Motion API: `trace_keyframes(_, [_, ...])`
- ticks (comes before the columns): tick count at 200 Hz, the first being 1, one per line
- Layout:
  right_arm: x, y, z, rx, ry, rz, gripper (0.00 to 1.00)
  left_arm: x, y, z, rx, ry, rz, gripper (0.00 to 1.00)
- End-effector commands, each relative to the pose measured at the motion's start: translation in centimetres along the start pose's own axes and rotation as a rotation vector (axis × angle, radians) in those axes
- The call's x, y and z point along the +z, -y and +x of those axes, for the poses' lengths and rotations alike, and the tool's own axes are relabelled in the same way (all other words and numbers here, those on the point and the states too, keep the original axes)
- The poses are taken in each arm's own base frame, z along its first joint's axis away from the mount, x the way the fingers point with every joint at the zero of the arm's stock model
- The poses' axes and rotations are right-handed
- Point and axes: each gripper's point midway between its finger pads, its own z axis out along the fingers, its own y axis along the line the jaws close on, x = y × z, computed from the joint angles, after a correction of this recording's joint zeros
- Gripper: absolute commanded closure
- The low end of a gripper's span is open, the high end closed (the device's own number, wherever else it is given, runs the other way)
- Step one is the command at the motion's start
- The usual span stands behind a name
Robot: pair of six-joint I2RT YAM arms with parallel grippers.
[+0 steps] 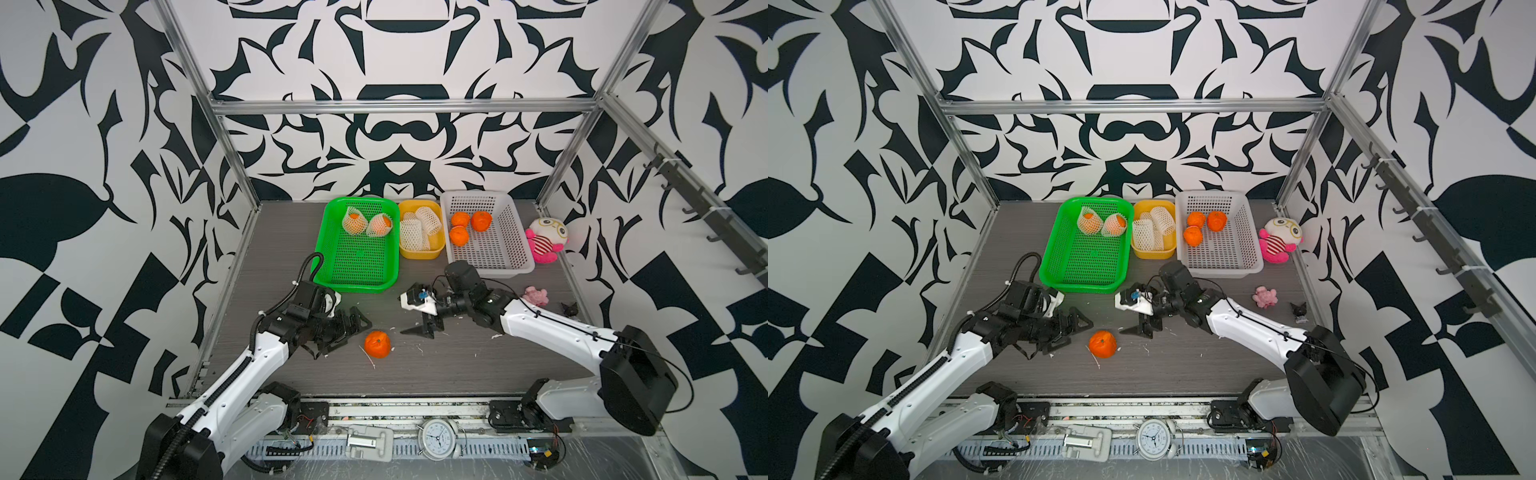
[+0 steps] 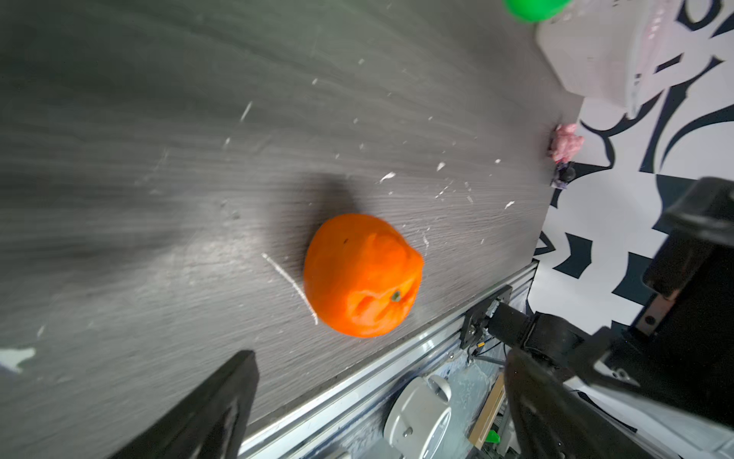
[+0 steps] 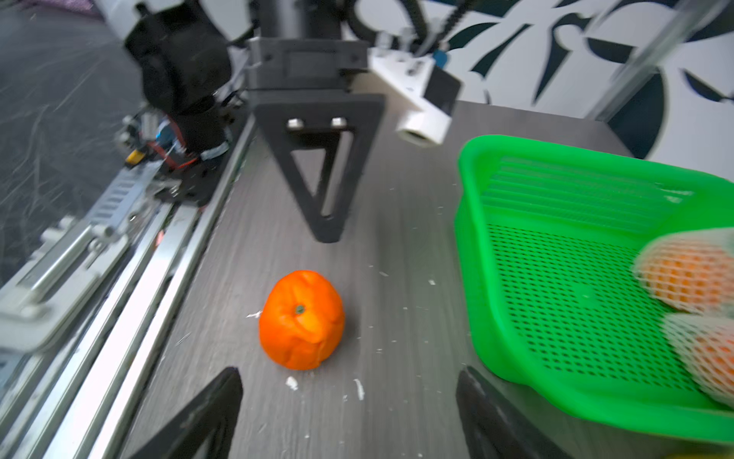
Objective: Remove foam nets from oranges
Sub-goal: Pick up the orange from the center of the board.
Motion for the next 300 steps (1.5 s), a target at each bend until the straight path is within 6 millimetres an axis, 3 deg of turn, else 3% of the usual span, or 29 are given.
trace_keyframes(1, [1.1, -3.4, 0.2, -0.124, -0.009, -0.140, 0.09, 0.0, -1.9, 1.7, -0.060, -0.047, -0.054, 0.00])
trace_keyframes(60, [4.9, -4.2, 2.1, -0.097, -0.146, -0.232, 0.11, 0.7, -3.8, 3.0, -0.125, -0.073, -0.081, 0.01])
trace_keyframes(164, [7.1, -2.3, 2.7, -0.078, -0.266, -0.211, 0.08, 1.4, -4.1, 2.8, -0.141, -0.070, -0.075, 0.01])
trace_keyframes(195, [8.2, -1.5, 2.6, -0.008, -0.318, -0.200, 0.11, 1.3, -4.0, 2.7, -0.143, -0.069, -0.071, 0.00])
trace_keyframes(300, [11.2, -1.5, 3.9, 0.069, -0.446, -0.240, 0.09, 1.2, -4.1, 2.9, -0.140, -0.061, -0.073, 0.01])
